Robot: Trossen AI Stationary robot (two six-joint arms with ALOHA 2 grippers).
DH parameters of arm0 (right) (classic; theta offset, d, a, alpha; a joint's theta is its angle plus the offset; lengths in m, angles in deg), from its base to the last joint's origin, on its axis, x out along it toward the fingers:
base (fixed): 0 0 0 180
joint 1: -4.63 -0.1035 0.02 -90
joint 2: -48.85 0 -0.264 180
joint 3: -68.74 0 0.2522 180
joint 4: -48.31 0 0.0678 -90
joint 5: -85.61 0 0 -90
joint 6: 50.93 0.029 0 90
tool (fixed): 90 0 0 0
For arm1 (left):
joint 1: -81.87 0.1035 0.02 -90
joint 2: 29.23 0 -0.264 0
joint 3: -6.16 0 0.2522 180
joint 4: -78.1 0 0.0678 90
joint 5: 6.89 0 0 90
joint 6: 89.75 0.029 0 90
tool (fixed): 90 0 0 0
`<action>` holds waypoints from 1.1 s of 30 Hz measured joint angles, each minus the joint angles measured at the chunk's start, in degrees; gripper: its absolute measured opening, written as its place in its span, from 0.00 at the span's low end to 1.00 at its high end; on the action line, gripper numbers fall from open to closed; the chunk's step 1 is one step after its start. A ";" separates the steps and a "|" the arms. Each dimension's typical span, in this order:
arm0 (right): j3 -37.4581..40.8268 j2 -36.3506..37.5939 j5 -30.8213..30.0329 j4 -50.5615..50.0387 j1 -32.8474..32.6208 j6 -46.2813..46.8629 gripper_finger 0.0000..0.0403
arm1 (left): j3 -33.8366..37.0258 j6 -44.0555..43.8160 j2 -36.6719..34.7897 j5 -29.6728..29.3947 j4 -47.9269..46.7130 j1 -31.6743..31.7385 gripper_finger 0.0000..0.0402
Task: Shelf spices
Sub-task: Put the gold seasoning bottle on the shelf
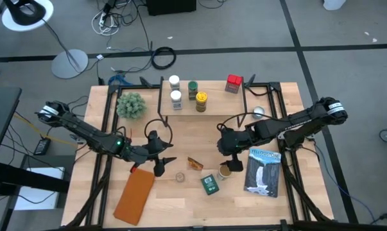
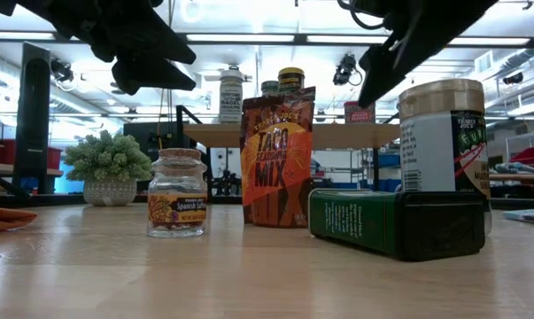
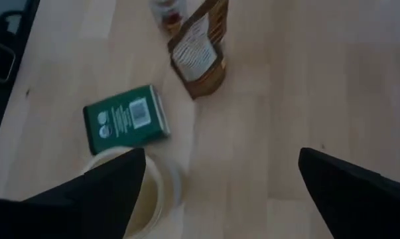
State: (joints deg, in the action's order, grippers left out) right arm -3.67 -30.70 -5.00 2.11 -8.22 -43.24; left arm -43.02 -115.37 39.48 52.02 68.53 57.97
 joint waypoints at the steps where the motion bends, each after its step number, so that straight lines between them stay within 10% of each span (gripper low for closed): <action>1: 0.00 0.00 0.41 -0.63 -0.20 -0.19 0.99 | 0.00 0.15 0.00 0.00 0.00 0.00 0.72; 33: -13.26 -8.23 -4.30 -6.60 -10.42 -3.36 0.99 | -0.02 1.71 -0.02 -0.39 0.16 0.00 0.72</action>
State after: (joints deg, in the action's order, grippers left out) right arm -16.93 -38.93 -9.30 -4.48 -18.64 -46.60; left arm -43.04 -113.66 39.46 51.63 68.69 57.97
